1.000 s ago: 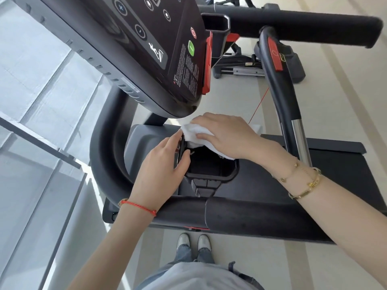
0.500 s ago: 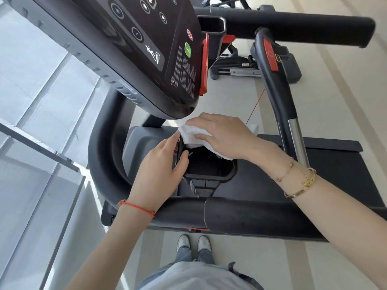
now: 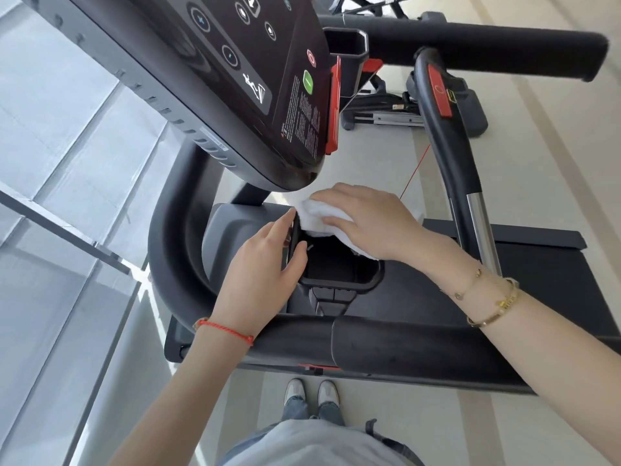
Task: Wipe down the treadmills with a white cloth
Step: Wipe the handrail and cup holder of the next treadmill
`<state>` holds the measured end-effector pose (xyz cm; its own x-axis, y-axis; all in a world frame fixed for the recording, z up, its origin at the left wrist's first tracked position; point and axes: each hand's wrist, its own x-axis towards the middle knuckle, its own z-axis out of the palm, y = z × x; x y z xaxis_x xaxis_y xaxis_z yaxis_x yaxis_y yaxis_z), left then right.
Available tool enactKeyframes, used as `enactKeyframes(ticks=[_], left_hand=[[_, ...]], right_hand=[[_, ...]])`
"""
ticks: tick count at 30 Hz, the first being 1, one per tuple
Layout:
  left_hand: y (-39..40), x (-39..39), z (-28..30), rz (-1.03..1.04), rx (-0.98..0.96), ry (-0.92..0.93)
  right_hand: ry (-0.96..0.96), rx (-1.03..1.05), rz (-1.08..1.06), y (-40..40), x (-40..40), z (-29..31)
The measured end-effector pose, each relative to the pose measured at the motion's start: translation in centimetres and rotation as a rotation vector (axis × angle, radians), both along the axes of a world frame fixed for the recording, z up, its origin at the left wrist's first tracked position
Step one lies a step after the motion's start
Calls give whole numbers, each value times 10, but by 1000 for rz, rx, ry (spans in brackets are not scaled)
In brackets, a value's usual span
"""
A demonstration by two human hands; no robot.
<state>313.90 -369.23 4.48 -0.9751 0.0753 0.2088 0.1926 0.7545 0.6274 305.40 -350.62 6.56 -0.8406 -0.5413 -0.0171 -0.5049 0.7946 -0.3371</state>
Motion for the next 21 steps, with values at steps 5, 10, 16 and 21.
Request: enactKeyframes(ticks=[5,10,16,21], left_hand=[[0,0,0,4,5,4],[0,1,1,0,-8,6],[-3,-1,1,-30,-47,14],[-6,-13,2,-99,-83,36]], right_hand=[[-111,-252,-267,25,34,-11],[-156,-285,-360,12,34,-10],[-215,-381,-478,8,54,-5],[-346,-488,-557,9,91,-10]])
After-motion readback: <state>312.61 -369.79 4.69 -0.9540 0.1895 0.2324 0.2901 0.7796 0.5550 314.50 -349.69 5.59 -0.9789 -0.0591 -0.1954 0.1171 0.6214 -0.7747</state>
